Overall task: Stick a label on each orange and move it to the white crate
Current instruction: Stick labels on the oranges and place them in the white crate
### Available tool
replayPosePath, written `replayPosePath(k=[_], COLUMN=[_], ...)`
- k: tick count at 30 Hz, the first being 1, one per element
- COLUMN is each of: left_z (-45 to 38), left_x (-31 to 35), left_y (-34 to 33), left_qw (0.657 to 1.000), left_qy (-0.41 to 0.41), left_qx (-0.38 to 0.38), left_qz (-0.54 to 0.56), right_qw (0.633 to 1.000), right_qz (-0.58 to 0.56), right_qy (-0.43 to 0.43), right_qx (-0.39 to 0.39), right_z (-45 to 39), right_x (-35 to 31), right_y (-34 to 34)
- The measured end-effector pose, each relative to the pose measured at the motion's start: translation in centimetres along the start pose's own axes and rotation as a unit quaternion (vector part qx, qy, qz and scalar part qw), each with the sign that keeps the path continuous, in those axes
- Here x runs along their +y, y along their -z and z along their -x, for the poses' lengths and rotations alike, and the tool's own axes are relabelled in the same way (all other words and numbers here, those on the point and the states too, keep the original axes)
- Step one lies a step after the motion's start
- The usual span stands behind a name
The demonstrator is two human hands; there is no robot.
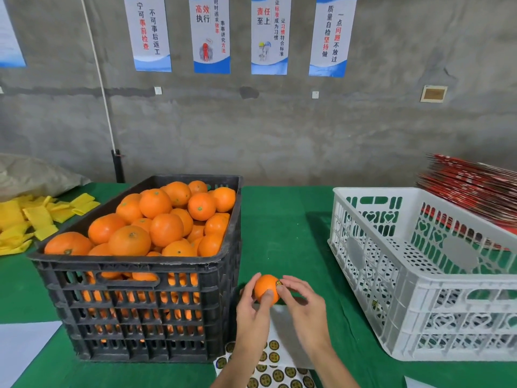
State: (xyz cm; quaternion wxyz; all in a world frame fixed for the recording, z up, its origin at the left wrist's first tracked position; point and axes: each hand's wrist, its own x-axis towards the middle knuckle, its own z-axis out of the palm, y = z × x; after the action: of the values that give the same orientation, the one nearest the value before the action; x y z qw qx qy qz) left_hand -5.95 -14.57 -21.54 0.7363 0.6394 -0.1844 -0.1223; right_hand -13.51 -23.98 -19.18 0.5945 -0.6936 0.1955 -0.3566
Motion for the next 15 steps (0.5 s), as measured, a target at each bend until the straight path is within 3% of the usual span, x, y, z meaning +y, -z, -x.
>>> replayPosePath(k=[4, 7, 10, 13, 15], left_z=[-0.9, -1.4, -2.2, -2.7, -2.8], left_x=[3.8, 6.0, 7.5, 9.2, 10.2], left_y=[-1.9, -4.0, -5.9, -7.1, -7.5], left_qw=[0.999, 0.997, 0.994, 0.993, 0.991], left_qy=[-0.039, -0.045, -0.052, -0.058, -0.071], left_qx=[-0.029, -0.06, -0.086, -0.105, -0.116], left_qz=[0.024, 0.024, 0.03, 0.012, -0.005], right_qw=[0.994, 0.989, 0.99, 0.998, 0.994], right_qz=[-0.091, -0.091, -0.102, -0.033, 0.092], right_qy=[-0.033, -0.056, -0.028, 0.016, 0.06], right_qx=[-0.048, -0.101, -0.088, -0.057, -0.009], right_z=[-1.4, -2.3, -2.7, -3.2, -4.0], right_x=[-3.2, -5.7, -7.4, -8.4, -9.1], right_y=[1.4, 2.6, 4.3, 5.8, 6.3])
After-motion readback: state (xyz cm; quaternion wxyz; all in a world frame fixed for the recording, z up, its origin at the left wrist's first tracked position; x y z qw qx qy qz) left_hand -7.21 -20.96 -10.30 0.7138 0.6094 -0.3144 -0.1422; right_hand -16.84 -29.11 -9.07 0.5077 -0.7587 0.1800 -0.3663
